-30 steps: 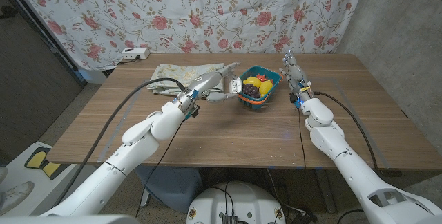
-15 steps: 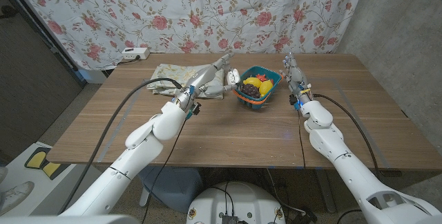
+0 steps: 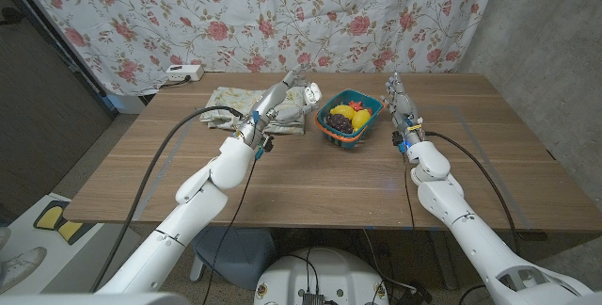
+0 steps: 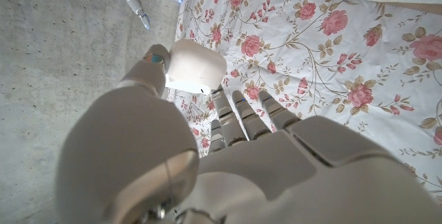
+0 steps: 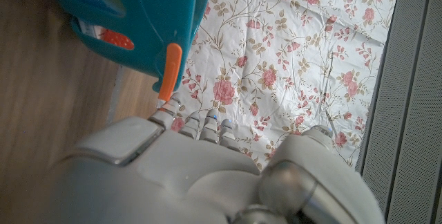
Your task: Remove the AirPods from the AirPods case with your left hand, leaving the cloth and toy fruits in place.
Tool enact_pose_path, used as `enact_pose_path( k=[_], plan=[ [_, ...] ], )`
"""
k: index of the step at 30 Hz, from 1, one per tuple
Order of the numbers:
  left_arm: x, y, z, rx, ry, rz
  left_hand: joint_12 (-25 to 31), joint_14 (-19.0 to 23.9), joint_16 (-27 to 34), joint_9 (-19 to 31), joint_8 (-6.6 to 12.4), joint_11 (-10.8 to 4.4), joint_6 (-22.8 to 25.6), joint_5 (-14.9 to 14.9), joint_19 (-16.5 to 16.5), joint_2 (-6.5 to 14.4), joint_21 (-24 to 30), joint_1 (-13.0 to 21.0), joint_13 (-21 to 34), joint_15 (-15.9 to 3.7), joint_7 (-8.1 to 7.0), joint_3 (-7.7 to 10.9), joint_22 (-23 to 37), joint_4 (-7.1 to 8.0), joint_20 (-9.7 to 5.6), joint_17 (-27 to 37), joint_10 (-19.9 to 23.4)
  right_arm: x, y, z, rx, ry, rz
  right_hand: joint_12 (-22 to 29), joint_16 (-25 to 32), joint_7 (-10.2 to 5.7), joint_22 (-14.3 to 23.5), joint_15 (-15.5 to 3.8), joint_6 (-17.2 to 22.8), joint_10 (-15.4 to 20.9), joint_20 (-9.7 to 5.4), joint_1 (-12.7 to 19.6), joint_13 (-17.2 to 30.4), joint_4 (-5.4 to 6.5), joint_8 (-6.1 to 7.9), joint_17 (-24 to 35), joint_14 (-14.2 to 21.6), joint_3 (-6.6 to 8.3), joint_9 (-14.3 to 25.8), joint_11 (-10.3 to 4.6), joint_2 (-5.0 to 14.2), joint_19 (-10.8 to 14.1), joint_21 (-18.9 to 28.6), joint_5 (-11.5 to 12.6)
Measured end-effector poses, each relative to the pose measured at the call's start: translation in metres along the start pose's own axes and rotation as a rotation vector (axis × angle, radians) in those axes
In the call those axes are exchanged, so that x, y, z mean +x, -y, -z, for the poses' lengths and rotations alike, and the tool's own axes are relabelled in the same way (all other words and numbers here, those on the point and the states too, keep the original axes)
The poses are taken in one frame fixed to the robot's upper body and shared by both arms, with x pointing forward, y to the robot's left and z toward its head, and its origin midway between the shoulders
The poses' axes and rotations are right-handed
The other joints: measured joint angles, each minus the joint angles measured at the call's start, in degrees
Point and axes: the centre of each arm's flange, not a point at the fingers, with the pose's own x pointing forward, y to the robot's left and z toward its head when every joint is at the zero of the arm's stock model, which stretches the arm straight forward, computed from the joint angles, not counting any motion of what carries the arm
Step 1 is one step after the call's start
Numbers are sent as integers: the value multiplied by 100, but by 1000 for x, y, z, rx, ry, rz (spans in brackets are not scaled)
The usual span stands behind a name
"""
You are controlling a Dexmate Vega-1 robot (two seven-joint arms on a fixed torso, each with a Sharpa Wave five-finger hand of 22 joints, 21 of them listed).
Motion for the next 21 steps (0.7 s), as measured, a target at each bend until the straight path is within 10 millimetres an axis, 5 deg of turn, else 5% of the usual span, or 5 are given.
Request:
enact_pose_path(
  k=[21],
  plan=[
    [1,-6,-1,-134,-56,-94,0,31,0,0,-34,0,33,-4,0,22,0,55,1,10,33,-55,-1,-9,0,11,0,-3,-10,-17,-68,44,-12,0,0,-31,0,29,-32,33,43,30,0,-24,0,0,31,24,0,-12,30,-43,0,-28]
  ],
)
